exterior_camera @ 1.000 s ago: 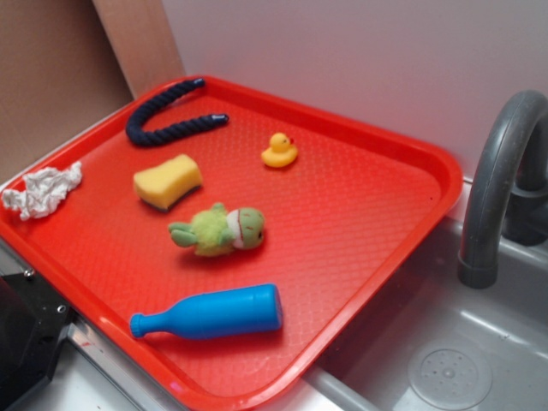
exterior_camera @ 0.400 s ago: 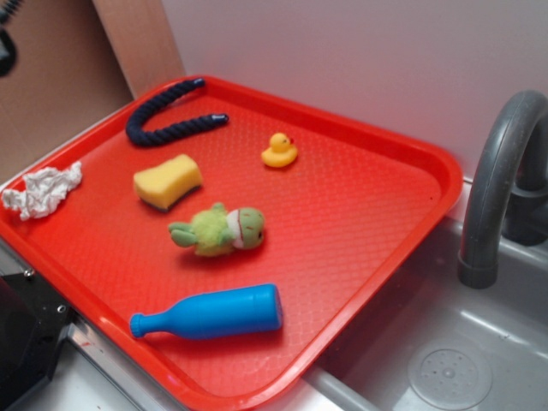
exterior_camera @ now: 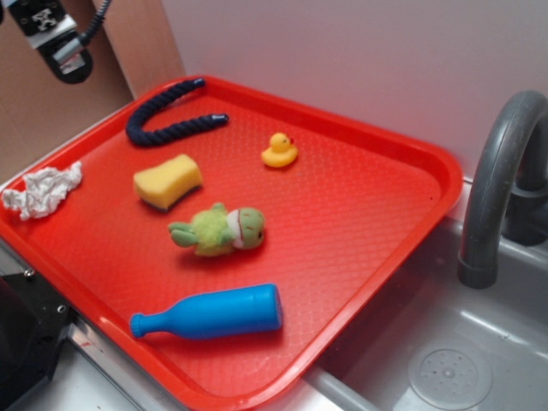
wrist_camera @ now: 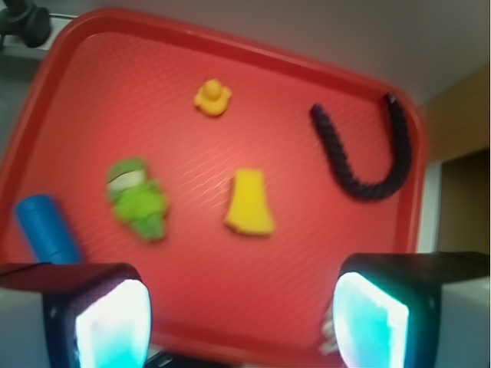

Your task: Grab the blue rope.

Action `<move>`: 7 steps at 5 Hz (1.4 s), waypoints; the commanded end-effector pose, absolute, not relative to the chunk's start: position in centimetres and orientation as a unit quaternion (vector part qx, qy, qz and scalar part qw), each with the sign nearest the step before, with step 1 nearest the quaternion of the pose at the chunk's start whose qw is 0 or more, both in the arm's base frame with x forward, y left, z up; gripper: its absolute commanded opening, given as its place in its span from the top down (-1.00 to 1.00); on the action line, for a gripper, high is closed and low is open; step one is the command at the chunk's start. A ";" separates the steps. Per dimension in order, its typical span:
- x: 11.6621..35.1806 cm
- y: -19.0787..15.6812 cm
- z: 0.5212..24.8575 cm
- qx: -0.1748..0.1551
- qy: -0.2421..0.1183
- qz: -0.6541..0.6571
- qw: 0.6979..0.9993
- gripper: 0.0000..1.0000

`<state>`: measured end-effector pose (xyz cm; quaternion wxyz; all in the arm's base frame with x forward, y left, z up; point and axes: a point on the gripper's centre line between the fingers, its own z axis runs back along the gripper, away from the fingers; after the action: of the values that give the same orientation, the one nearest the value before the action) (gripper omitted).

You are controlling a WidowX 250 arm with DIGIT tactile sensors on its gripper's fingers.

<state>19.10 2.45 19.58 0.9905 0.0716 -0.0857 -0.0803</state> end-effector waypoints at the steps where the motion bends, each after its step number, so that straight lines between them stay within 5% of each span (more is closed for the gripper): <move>1: 23.9 10.0 17.2 0.105 -0.063 -0.100 0.987 -1.00; 4: 28.2 12.4 10.5 0.081 -0.016 -0.123 0.989 -1.00; 7: 29.2 13.4 4.4 0.076 -0.003 -0.142 0.987 -1.00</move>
<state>28.96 12.72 3.17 0.9871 0.0631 0.0151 -0.1462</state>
